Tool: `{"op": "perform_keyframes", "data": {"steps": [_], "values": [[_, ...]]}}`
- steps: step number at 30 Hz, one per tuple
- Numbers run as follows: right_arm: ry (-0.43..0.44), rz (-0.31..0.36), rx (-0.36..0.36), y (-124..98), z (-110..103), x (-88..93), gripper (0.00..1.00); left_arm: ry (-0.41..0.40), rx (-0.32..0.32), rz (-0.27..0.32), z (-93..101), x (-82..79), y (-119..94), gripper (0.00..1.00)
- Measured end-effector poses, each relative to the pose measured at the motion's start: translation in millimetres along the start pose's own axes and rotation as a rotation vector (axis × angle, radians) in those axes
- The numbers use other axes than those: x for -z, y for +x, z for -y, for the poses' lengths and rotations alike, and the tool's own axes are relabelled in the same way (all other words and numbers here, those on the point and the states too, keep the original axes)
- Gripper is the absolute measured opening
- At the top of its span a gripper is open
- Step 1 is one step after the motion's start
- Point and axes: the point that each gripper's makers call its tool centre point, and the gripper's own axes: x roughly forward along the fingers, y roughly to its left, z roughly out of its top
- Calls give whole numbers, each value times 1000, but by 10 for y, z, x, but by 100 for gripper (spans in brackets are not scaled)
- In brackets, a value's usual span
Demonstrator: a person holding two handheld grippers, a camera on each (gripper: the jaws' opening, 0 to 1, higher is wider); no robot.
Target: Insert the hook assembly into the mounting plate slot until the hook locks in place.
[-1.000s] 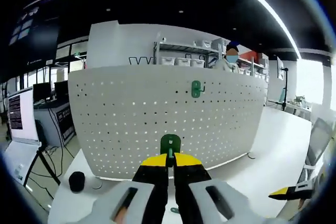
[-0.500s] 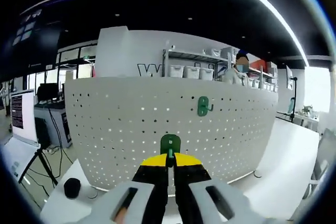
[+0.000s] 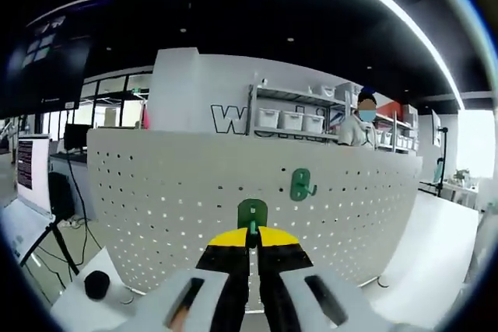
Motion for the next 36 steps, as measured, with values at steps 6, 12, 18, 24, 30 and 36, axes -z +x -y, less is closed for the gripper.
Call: {"op": "perform_keyframes", "data": {"steps": [6,12,18,24,30,36], "values": [[22,-3,-15,17,11,15,59,-4,-13,34,69,-121,118,1],[30,-7,-21,20,36,32,60,15,-23,39,123,-170,200,1],[22,-7,-24,27,12,29,60,5,-34,47,116,-233,311,1],[17,-9,-34,28,-14,32,60,23,-43,56,148,-263,371,1],[3,-17,-56,22,-67,50,59,25,-52,65,184,-262,453,1],[8,-16,-68,21,-79,45,59,41,-71,43,157,-237,522,1]]}}
